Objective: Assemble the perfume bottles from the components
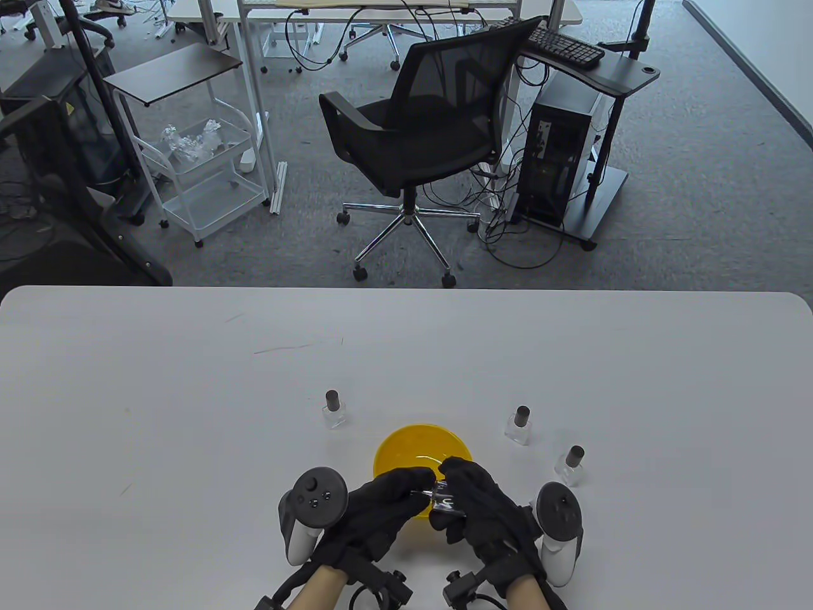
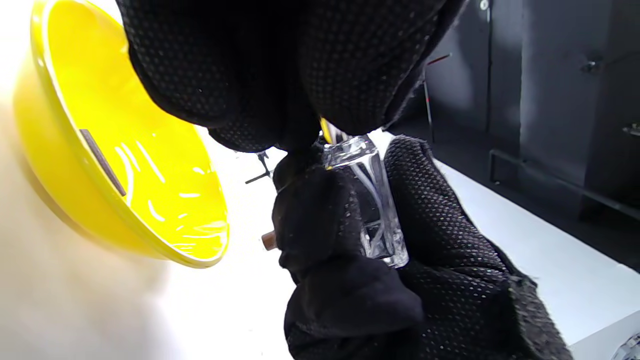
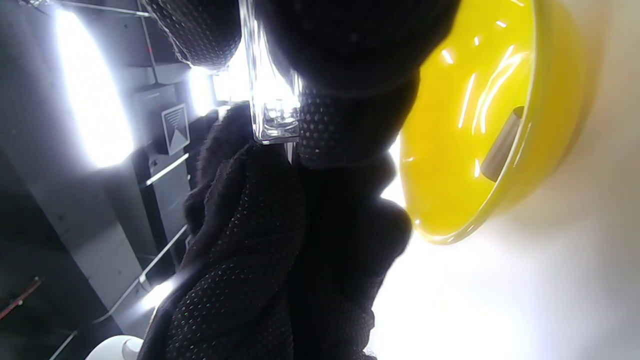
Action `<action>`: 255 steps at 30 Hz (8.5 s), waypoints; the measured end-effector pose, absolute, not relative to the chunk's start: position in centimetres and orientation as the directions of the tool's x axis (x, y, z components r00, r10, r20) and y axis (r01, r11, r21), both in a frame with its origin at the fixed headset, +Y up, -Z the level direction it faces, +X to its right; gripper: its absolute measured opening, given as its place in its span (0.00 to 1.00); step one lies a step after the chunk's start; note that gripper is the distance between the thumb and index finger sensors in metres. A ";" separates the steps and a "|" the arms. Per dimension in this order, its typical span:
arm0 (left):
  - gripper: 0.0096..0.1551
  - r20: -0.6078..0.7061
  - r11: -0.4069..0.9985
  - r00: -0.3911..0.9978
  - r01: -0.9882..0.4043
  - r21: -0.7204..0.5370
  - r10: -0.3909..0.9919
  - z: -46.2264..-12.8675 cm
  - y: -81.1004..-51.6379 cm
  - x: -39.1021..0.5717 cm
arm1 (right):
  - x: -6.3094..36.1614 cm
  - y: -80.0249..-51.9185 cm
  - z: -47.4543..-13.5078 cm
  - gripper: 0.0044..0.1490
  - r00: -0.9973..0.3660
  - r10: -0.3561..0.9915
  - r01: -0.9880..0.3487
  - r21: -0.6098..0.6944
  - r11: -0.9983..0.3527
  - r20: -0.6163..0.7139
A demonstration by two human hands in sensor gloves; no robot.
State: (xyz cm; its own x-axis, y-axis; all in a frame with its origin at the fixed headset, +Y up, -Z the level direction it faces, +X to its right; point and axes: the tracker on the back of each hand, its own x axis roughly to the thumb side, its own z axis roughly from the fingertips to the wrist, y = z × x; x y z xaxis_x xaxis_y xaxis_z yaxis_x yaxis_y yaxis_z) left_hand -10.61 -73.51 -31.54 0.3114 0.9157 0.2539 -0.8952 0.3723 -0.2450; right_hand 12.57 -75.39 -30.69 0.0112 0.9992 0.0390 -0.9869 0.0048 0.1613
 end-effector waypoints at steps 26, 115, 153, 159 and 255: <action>0.26 0.224 0.403 0.348 -0.866 -0.296 0.910 -31.9 -73.9 -10.6 | 12.6 -75.1 -30.7 0.34 -0.062 0.995 -0.984 0.162 -0.074 0.075; 0.28 0.283 0.693 0.639 -0.701 -0.171 0.715 -33.9 -72.5 -9.9 | 17.3 -75.0 -31.5 0.33 0.211 0.978 -0.971 0.117 0.210 -0.003; 0.69 0.285 0.561 0.488 -0.763 -0.320 0.825 -30.9 -73.1 -9.7 | 11.4 -76.3 -30.8 0.34 0.136 0.990 -0.919 0.367 0.141 -0.040; 0.82 0.306 0.715 0.649 -0.592 -0.371 0.696 -30.9 -73.7 -8.8 | 10.1 -76.2 -30.7 0.36 -0.010 1.000 -0.893 0.450 -0.007 -0.004; 0.50 0.203 0.922 0.903 -0.388 0.007 0.379 -31.2 -72.4 -16.6 | 16.2 -71.5 -29.7 0.45 -0.946 0.305 -0.324 -0.276 -0.905 0.109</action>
State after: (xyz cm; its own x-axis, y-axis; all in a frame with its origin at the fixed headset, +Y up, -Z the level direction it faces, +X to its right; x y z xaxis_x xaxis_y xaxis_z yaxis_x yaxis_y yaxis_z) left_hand -16.61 -72.42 -31.23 0.9030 0.3785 0.2034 -0.3880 0.9216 0.0073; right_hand 16.17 -71.55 -29.69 -0.9461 0.3048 0.1095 -0.3235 -0.9052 -0.2757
